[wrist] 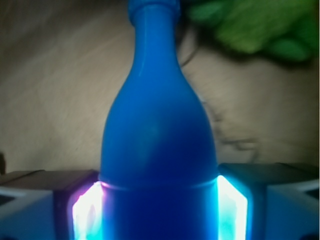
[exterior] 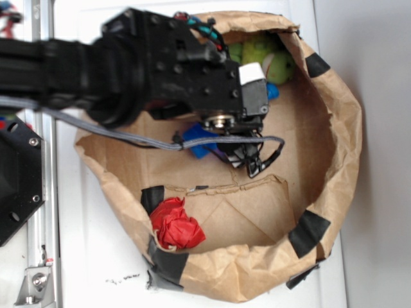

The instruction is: Grab the blue bottle.

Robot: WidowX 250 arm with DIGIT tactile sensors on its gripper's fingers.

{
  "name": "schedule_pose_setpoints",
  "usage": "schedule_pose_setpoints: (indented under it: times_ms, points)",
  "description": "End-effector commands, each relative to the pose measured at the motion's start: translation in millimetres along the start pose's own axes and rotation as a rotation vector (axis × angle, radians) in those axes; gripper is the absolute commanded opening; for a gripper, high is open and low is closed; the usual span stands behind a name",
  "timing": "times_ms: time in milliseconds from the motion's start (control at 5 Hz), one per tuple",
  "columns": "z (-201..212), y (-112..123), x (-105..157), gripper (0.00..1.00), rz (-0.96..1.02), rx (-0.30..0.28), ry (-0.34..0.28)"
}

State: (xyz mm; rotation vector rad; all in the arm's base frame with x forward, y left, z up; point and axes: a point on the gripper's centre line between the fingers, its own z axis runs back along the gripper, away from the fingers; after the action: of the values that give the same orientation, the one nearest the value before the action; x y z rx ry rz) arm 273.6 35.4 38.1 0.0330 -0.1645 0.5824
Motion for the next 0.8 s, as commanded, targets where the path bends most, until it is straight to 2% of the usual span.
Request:
schedule_pose_setpoints:
  times_ms: [0,200,400,600]
  points:
    - [111,-45,9,0.0,-0.005,-0.097,-0.066]
    - [137,-61,2,0.0,-0.043,-0.135,0.01]
    - [152,-50,-18,0.0,-0.074,-0.199,0.054]
    - [158,-29,-26,0.0,-0.073,-0.256,0.035]
